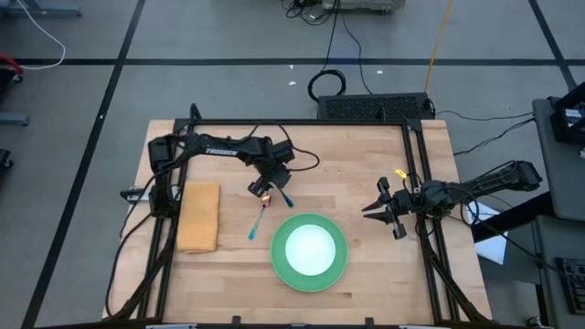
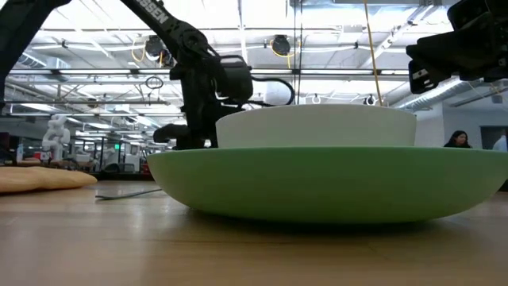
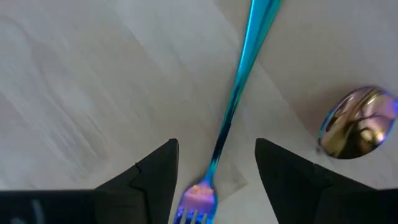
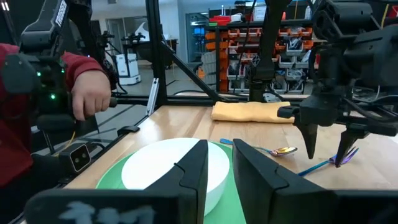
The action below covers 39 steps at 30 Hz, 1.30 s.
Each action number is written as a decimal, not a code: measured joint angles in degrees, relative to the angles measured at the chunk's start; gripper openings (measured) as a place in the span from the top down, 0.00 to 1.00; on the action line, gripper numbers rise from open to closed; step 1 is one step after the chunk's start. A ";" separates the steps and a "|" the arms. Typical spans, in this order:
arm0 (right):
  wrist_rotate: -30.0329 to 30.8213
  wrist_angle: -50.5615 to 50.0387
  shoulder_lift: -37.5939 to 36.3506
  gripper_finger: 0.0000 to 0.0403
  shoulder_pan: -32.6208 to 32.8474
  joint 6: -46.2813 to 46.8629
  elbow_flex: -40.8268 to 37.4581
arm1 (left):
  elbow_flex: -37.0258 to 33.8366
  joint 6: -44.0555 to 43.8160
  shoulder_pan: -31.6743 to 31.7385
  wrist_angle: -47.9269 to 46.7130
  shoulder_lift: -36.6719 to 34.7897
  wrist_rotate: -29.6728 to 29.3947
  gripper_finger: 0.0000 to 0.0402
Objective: Set table place
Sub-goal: Put the violet fork to the left of the green plate
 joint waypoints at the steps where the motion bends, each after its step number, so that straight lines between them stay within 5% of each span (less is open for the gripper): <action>1: 0.00 0.00 -0.01 0.84 0.01 0.00 0.01 | 0.00 0.02 0.00 0.02 0.22 -0.15 0.46; 25: 0.00 0.00 -0.02 0.84 -0.04 -0.22 0.00 | 0.20 4.71 -0.26 -0.33 2.16 -0.96 0.47; 39: 0.02 0.00 -0.02 0.84 -0.04 -0.22 -0.01 | 0.04 6.38 -0.37 -2.57 2.25 -0.22 0.97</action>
